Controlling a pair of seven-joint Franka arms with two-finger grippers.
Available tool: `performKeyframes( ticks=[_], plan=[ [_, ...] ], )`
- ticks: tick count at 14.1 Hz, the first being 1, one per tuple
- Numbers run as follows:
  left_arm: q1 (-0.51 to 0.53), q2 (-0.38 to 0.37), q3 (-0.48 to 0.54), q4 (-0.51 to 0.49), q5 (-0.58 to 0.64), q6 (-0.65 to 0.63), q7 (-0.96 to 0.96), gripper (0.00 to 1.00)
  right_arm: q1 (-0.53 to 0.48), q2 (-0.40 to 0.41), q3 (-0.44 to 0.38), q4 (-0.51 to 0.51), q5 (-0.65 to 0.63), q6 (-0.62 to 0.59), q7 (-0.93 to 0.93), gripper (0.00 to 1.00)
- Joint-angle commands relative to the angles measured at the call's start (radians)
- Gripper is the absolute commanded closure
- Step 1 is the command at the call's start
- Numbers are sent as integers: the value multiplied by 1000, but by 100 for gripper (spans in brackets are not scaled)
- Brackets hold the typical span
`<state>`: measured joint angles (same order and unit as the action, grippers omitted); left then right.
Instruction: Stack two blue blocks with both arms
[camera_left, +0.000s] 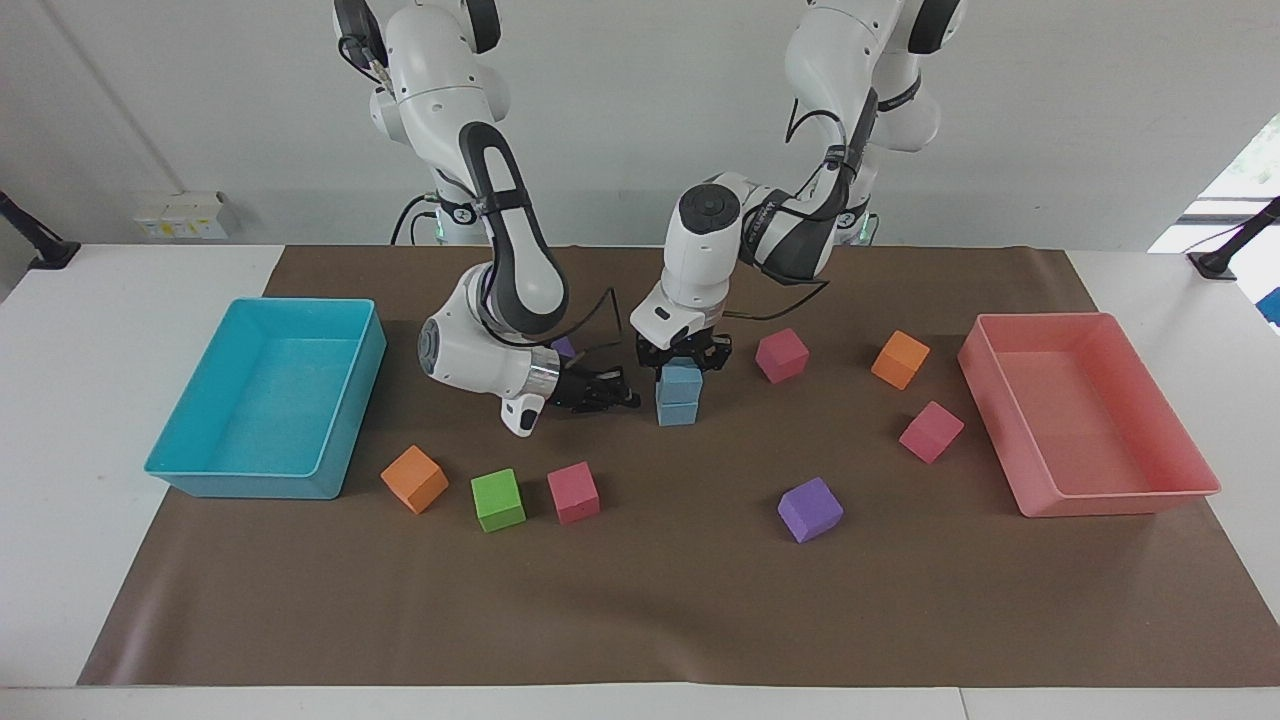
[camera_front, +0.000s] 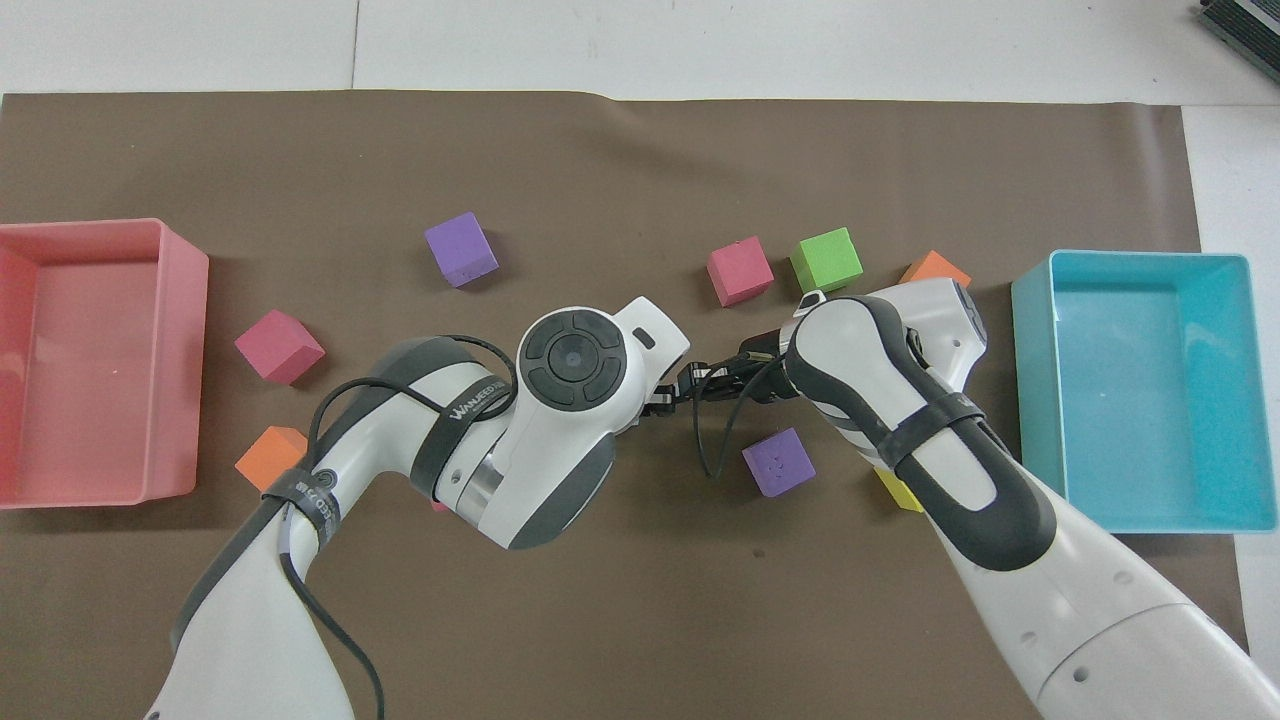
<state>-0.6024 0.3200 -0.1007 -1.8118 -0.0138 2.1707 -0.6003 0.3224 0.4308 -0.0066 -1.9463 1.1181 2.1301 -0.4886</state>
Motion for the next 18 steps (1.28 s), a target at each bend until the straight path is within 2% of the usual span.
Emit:
performKeyframes(
  ticks=[1,5,6,9,12,18],
  plan=[
    [-16,-6,16,-14,-12,18,-9,21,-2,-7,4,-16,34,19,-24,100],
    [-14,-6,16,-14,-12,18,-9,16,-2,-7,4,-16,32,22,-24,100],
    [-16,-6,16,-12,-12,11,-10,1,-2,-7,4,-16,31,21,-24,100],
    [-7,-10,16,-3,-12,17,-24,0,-6,-7,2,-13,19,17,-28,100],
    [30,-53,21,-3,-15,0,-142,0,-11,-23,0,-6,-6,19,-33,100],
    [55,-88,19,-8,-34,-58,-136,0,-40,-86,-9,3,-134,19,45,100]
  ],
)
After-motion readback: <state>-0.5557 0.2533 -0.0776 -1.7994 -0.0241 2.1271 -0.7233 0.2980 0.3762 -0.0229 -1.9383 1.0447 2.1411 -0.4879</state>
